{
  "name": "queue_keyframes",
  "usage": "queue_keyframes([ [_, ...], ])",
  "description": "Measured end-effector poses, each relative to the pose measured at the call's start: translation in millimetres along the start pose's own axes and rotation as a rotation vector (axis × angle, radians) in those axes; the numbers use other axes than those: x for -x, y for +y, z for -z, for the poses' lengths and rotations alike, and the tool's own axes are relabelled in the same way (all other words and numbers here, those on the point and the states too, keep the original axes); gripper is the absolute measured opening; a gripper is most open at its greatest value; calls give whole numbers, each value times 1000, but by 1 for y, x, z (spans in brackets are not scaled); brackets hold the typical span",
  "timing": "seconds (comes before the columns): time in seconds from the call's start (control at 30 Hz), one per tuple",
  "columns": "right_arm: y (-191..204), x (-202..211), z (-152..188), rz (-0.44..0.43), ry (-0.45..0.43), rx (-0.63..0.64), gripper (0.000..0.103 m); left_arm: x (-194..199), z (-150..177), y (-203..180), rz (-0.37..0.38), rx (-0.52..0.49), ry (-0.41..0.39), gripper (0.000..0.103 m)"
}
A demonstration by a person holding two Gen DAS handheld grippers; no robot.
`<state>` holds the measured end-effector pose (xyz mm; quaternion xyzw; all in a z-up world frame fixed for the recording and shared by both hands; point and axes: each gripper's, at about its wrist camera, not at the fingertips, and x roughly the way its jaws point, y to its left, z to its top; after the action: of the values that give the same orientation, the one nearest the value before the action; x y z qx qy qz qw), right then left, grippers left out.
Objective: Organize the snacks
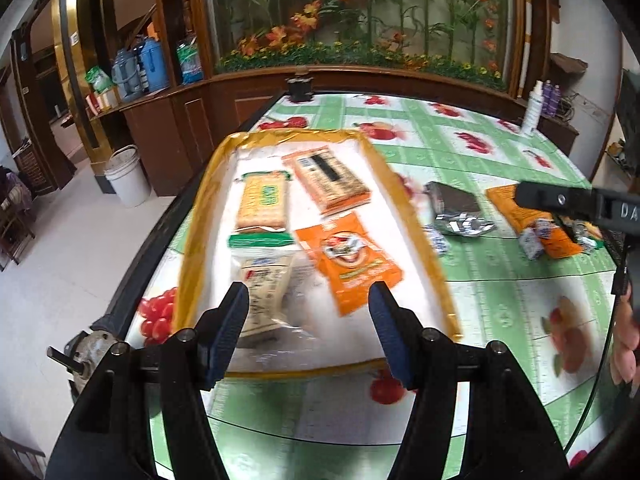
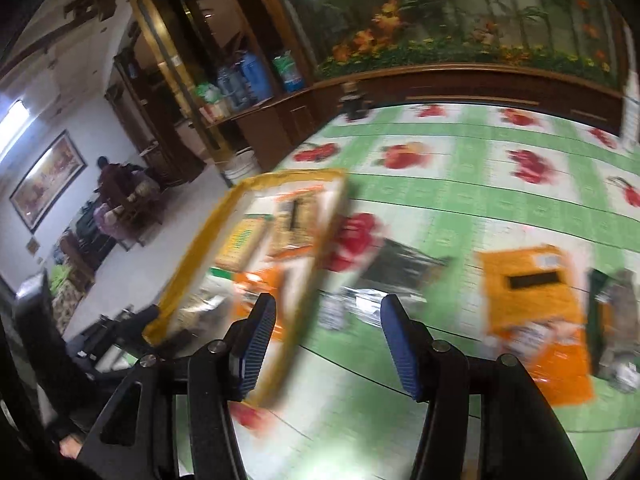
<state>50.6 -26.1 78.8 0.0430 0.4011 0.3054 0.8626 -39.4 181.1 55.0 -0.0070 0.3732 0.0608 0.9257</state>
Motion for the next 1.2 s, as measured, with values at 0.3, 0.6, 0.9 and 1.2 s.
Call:
queue_keyframes([
  [0.3, -128, 67, 33, 140, -97, -220, 58, -11, -14, -49, 146, -14, 50, 61],
  [0.6, -169, 93, 42, 72, -152, -330, 58, -48, -53, -91, 179, -23, 139, 61],
  [0.9, -156, 89, 44, 29, -132, -293, 58, -102, -83, -126, 106, -70, 223, 69],
  [1.2, -152, 87, 46, 25, -122, -280, 58, -136, -89, -141, 121, -67, 288, 75],
])
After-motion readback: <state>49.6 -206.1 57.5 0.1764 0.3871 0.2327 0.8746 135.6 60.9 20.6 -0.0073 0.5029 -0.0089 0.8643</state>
